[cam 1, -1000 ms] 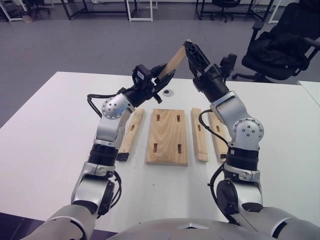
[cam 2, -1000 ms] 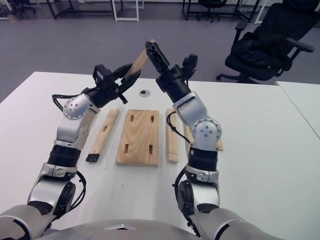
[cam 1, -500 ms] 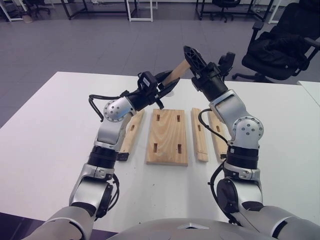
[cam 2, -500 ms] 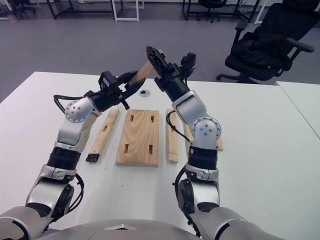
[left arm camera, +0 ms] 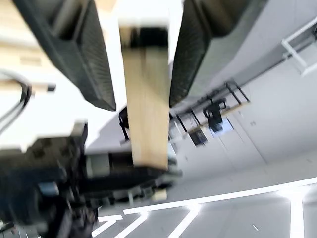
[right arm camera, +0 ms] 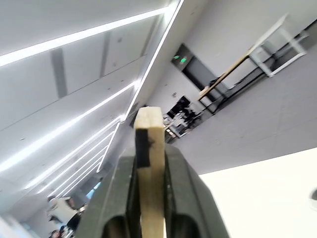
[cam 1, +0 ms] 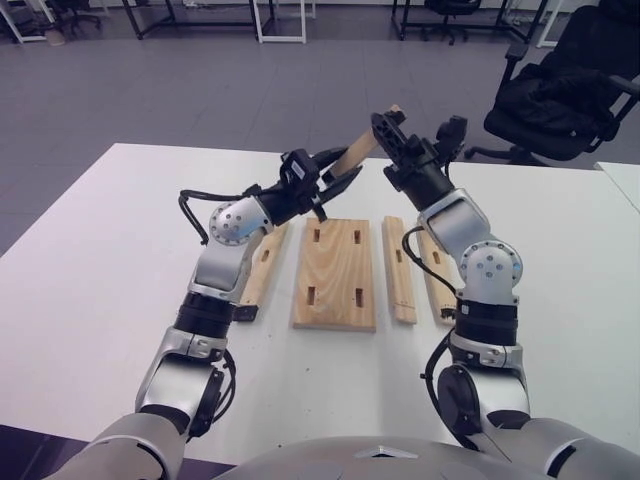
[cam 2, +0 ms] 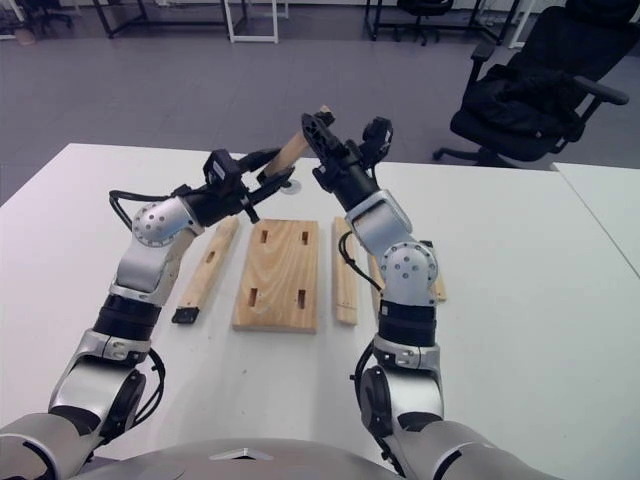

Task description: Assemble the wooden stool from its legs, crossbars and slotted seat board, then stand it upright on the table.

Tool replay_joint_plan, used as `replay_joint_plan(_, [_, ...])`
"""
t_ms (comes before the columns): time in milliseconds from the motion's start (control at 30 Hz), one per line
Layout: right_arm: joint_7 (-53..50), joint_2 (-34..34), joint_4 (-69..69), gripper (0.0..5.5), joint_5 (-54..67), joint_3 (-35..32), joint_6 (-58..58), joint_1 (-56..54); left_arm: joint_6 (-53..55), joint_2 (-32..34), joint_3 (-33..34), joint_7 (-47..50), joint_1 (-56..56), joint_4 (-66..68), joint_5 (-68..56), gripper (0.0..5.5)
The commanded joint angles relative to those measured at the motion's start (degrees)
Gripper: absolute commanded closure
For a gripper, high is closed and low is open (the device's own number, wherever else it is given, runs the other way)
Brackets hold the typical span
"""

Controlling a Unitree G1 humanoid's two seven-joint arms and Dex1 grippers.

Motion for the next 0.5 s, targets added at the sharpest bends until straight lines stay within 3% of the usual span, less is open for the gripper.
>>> replay_joint_plan(33, [-0.4, -3.5, -2.0, 5.09, -10.8, -1.7, -6.9, 14.8, 1.3, 1.4, 3.5, 4.7, 5.6, 2.1, 1.2, 2.93])
replay_joint_plan(200, [0.5, 0.5, -1.9, 5.09, -11.5, -1.6, -10.1, 20.3, 1.9, -0.2, 5.9, 11.4, 9.6, 1.8, 2.0, 2.74])
replay_joint_plan(500, [1.4, 2.7, 2.2, 5.09, -16.4, -0.5, -15.1, 21.3, 1.8, -1.3, 4.8, 11.4, 10.1, 2.1, 2.0, 2.74])
